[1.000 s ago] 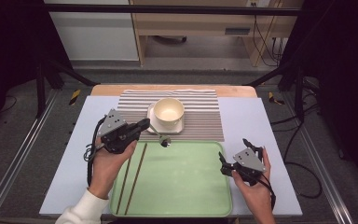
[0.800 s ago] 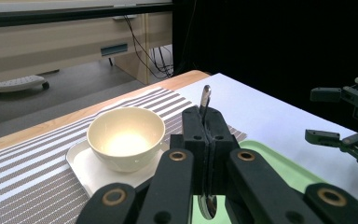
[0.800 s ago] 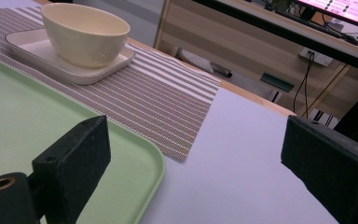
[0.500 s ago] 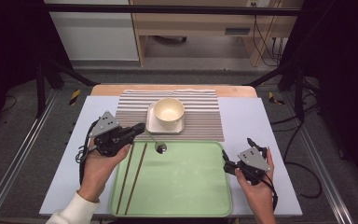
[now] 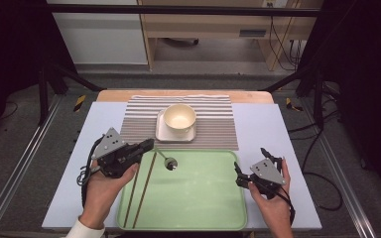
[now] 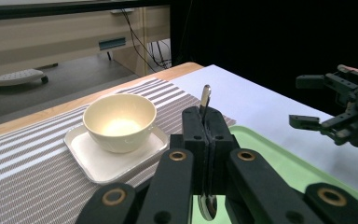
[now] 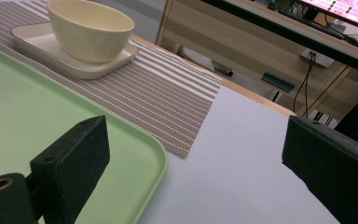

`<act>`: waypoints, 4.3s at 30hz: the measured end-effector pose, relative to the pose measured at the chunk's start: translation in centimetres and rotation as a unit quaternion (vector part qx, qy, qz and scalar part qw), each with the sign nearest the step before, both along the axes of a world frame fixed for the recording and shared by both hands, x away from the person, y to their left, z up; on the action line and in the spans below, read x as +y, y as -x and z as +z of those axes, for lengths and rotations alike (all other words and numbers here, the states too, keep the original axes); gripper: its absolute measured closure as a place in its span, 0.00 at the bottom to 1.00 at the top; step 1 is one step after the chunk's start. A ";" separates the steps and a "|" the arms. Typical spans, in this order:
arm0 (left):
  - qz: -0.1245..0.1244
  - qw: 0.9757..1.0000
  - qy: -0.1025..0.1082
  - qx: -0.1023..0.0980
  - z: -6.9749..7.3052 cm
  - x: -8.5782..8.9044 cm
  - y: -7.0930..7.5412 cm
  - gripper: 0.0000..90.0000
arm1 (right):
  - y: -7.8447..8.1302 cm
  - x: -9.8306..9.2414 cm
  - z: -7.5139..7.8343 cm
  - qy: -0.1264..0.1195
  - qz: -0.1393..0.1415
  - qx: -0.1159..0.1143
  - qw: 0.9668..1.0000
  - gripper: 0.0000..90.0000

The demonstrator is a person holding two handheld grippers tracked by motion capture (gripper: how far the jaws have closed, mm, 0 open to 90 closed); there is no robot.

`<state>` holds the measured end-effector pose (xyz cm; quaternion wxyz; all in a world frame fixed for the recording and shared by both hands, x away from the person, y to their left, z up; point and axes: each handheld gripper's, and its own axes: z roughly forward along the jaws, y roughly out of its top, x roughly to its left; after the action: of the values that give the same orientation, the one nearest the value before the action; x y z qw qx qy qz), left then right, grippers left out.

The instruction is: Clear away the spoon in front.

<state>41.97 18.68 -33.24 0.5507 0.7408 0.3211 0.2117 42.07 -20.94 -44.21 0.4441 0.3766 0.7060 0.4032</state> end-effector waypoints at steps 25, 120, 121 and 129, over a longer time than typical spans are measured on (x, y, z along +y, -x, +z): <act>-0.021 0.998 -0.058 0.033 -2.3 3.3 6.1 0.99 | 0.0 0.3 -0.2 0.006 0.002 0.009 1.000 0.08; 0.092 0.985 -0.087 0.119 -9.5 -1.8 -9.6 0.34 | -0.4 0.8 -0.5 0.015 0.016 0.031 0.999 0.07; 0.091 0.985 -0.086 0.116 -9.4 -1.9 -9.9 0.33 | -0.4 0.8 -0.6 0.012 0.017 0.032 0.999 0.07; 0.096 0.988 -0.088 0.086 -8.2 -2.9 -12.0 0.30 | -0.9 0.8 -0.7 0.009 0.019 0.039 0.999 0.07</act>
<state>54.00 15.82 -41.44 0.4309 0.7674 0.4175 0.2262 42.94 -20.12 -44.93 0.4120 0.3746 0.7333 0.3902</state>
